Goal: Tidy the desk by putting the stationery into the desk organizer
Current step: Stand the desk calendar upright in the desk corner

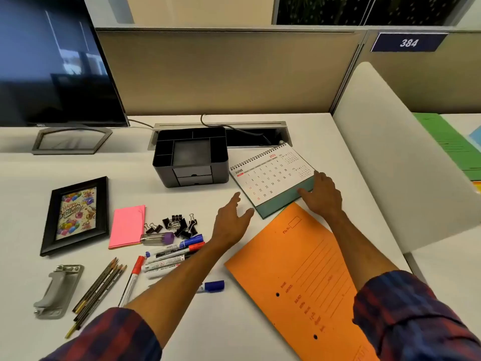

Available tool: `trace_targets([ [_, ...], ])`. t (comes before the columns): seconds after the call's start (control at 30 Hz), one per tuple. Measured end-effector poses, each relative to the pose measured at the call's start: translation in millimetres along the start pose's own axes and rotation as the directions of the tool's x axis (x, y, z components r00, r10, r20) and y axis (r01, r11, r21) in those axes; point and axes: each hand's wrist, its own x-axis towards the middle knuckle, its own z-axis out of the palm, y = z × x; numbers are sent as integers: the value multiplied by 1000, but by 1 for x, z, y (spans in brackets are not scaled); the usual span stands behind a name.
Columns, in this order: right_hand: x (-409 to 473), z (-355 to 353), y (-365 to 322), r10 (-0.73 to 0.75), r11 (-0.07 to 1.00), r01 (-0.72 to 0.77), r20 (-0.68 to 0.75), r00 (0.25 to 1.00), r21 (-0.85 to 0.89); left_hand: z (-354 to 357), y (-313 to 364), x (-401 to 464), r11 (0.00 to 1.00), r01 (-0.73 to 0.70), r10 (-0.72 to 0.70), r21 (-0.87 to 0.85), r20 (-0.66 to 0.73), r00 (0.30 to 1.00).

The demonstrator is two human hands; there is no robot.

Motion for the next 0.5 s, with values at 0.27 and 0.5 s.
trace_targets([
  [0.27, 17, -8, 2, 5, 1000, -5, 36, 999, -11, 10, 14, 10, 956, 178, -177, -233, 23, 984],
  [0.5, 30, -14, 3, 42, 997, -44, 26, 999, 58, 16, 29, 18, 883, 231, -232, -408, 48, 971],
])
